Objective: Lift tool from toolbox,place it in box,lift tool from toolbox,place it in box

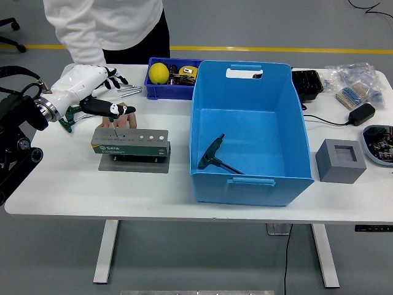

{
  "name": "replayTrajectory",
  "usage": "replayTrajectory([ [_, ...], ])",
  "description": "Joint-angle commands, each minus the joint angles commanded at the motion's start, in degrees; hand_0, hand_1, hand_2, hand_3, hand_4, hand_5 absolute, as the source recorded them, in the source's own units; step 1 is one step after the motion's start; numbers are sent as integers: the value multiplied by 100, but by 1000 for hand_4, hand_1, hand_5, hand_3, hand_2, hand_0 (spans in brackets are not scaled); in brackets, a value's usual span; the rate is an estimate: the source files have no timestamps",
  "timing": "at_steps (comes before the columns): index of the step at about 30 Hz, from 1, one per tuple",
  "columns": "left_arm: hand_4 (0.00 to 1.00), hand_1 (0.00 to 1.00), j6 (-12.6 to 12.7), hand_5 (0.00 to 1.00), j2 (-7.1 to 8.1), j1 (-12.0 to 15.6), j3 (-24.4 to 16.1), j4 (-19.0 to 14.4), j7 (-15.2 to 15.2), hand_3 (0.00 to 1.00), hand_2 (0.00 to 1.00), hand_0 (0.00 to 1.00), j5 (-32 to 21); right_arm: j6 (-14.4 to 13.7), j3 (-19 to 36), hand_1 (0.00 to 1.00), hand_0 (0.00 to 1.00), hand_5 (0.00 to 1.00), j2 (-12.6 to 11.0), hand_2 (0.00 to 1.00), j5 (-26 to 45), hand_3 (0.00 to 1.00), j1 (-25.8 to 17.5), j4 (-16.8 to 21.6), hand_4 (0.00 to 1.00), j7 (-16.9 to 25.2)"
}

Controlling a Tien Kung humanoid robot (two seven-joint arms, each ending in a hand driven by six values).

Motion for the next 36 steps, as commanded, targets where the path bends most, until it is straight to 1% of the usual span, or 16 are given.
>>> replayTrajectory([
  [1,960,615,-35,724,13,-74,100,43,28,707,668,553,56,0,10,693,702,725,0,732,-9,597,6,-1,830,-5],
  [6,960,615,-101,724,64,-399,612,287,30,707,668,553,147,1,17,693,702,725,-8,732,-20,597,6,0,830,-9],
  [7,964,632,-110,735,69,-462,715,342,25,700,679,592,154,-1,21,694,702,725,-8,733,-29,597,6,1,830,-11],
  [8,964,632,-119,735,73,-523,806,392,22,700,679,592,165,-1,22,694,702,725,-10,733,-33,597,6,2,830,-11],
  [12,964,632,-170,735,88,-713,1095,535,10,700,679,592,198,-2,21,694,702,725,-20,733,-19,597,10,7,830,-1],
  [13,967,636,-186,737,92,-771,1183,571,2,680,678,618,199,-1,12,694,702,725,-23,733,-6,598,12,9,831,6],
  [18,967,636,-209,737,119,-981,1537,684,-52,680,678,618,194,-4,24,694,702,725,-27,733,-21,598,23,9,831,3],
  [19,970,635,-219,742,120,-1018,1603,715,-56,654,667,624,196,-4,26,694,703,724,-27,733,-27,598,25,10,831,2],
  [21,970,635,-265,742,125,-1091,1734,783,-40,654,667,624,214,-2,32,694,703,724,-31,733,-45,598,33,11,831,-4],
  [24,970,635,-313,742,144,-1137,1803,854,-33,654,667,624,228,-2,30,694,703,724,-43,733,-52,598,49,13,831,-6],
  [25,973,623,-325,751,146,-1140,1810,872,-30,614,634,629,229,-3,37,692,701,726,-44,733,-58,598,48,12,831,-8],
  [30,973,623,-496,751,170,-1182,1891,944,71,614,634,629,277,-2,-2,692,701,726,-58,733,-4,598,56,17,831,17],
  [31,972,623,-515,764,173,-1192,1923,950,86,578,615,638,286,-4,18,691,701,725,-55,732,-24,597,54,16,830,8],
  [32,972,623,-544,764,173,-1202,1964,966,106,578,615,638,298,-4,50,691,701,725,-53,732,-64,597,51,14,830,-9],
  [36,972,623,-810,764,175,-1221,2066,1011,287,578,615,638,320,-3,6,691,701,725,-68,732,-40,597,66,22,830,10],
])
